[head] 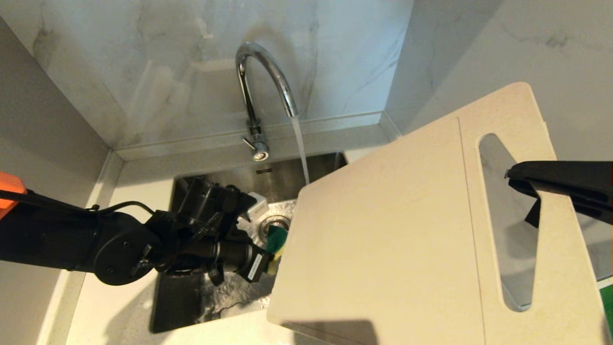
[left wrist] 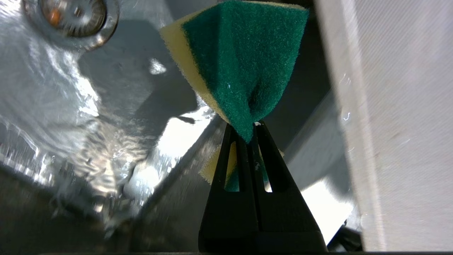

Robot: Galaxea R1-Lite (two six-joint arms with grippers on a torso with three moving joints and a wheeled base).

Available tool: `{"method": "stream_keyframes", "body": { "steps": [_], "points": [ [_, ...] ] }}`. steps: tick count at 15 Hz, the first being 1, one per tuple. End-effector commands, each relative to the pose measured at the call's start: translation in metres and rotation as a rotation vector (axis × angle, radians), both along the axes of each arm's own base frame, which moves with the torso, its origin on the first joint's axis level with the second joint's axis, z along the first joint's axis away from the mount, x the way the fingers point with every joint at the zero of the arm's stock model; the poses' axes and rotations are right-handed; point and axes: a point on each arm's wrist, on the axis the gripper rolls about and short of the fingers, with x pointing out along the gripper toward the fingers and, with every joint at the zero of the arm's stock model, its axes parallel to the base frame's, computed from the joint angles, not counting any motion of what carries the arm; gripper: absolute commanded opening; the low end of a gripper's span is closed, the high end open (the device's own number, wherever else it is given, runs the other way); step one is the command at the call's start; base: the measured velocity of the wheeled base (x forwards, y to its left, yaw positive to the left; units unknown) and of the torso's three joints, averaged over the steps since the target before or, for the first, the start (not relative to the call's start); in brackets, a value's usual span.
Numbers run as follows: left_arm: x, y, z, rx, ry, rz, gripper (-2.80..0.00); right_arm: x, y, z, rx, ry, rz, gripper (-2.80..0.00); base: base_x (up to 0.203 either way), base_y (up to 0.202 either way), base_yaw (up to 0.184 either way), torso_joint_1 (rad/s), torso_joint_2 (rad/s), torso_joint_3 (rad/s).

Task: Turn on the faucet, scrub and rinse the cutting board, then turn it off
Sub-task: Scrub the cutting board underwater

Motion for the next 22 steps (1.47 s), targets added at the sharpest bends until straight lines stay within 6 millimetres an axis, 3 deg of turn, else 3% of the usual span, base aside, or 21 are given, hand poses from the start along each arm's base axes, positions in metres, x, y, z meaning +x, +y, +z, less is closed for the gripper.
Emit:
{"method": "stream_keyframes", "body": {
  "steps": [1,6,12,16,22],
  "points": [
    [-0.015,0.021,0.01,-0.01,-0.012,0.023,-2.8,0.004,0.001,-0.001,0.0,0.017,0.0,-2.8,0.0,0.0,0.0,0.0,0.0,0.0],
    [-0.057,0.06,0.047,-0.06,-0.102,0.063,-2.8,0.017,0.006,-0.007,-0.012,0.06,0.001,-2.8,0.0,0.0,0.0,0.0,0.0,0.0],
    [-0.103,0.094,0.102,-0.134,-0.287,0.15,-2.8,0.089,0.03,-0.028,-0.033,0.137,-0.004,-2.8,0.0,0.0,0.0,0.0,0.0,0.0],
    [-0.118,0.108,0.113,-0.126,-0.34,0.184,-2.8,0.151,0.031,-0.038,-0.017,0.129,-0.077,-2.8,0.0,0.0,0.0,0.0,0.0,0.0],
    [-0.133,0.117,0.102,-0.114,-0.315,0.175,-2.8,0.198,0.029,-0.029,0.034,0.122,-0.056,-2.8,0.0,0.0,0.0,0.0,0.0,0.0]
  ]
}}
